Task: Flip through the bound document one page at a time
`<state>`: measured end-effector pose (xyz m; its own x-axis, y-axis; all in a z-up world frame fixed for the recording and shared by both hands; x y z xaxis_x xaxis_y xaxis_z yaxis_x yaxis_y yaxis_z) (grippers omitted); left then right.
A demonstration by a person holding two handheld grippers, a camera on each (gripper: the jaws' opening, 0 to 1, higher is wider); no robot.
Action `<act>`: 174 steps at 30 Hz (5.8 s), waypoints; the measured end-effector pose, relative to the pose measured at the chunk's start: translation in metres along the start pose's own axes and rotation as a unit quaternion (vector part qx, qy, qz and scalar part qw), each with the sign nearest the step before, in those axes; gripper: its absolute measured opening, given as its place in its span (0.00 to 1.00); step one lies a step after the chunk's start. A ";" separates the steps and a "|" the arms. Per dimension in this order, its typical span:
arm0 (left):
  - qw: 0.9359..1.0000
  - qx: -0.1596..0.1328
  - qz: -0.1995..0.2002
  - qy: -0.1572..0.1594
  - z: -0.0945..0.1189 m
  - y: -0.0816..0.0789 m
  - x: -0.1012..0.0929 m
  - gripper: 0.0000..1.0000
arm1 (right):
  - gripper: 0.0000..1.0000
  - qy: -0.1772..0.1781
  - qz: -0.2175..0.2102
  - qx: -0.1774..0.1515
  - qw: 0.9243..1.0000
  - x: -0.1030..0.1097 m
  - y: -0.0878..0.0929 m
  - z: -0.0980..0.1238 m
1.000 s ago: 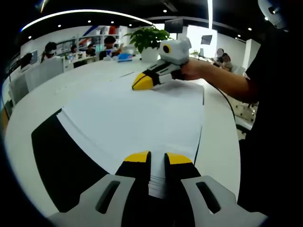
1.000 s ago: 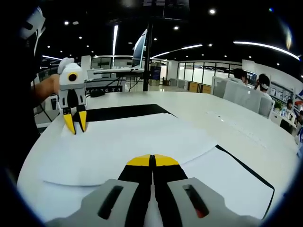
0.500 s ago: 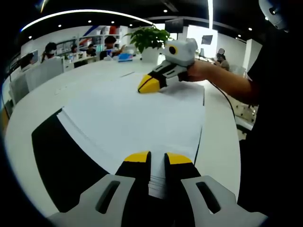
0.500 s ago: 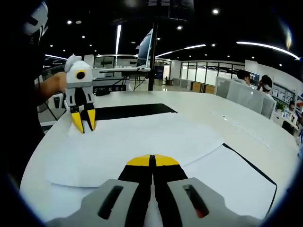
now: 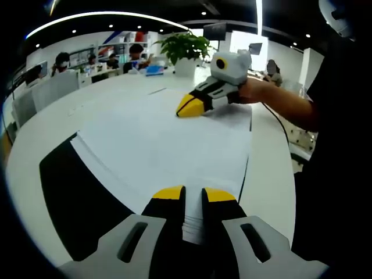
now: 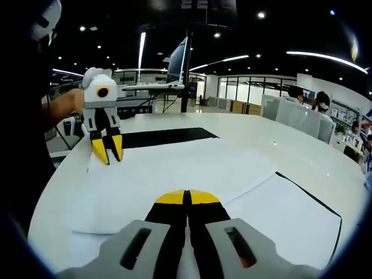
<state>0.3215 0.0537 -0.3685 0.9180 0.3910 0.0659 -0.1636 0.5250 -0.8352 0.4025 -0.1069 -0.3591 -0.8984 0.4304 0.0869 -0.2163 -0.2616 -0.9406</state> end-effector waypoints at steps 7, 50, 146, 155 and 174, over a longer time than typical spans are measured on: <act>1.000 0.000 0.001 0.000 0.000 0.000 0.000 0.14 | 0.02 0.001 -0.008 -0.002 1.000 0.005 0.001 0.001; 1.000 -0.005 -0.007 -0.008 -0.001 -0.001 -0.001 0.14 | 0.02 0.001 -0.012 0.011 1.000 0.049 0.016 0.014; 1.000 -0.016 0.001 -0.014 0.000 0.000 -0.002 0.14 | 0.02 0.007 -0.024 0.015 1.000 0.083 0.026 0.025; 1.000 -0.015 0.001 -0.014 0.000 0.000 -0.002 0.14 | 0.02 0.008 -0.025 0.012 1.000 0.086 0.027 0.026; 1.000 -0.019 0.004 -0.016 0.000 0.001 -0.002 0.14 | 0.02 0.011 -0.025 0.011 1.000 0.089 0.028 0.026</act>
<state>0.3195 0.0539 -0.3696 0.9047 0.4191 0.0768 -0.1556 0.4927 -0.8562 0.3063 -0.0988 -0.3692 -0.8777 0.4623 0.1261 -0.2689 -0.2574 -0.9282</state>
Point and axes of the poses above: the point that each gripper's makers call its tool centre point, and the gripper's own axes: z roughly backward along the fingers, x roughly to its left, y roughly out of its underside, the point moved 4 cm from there along z, roughly backward along the fingers, and after that the axes turned 10 degrees about -z, right-handed, at the moved point
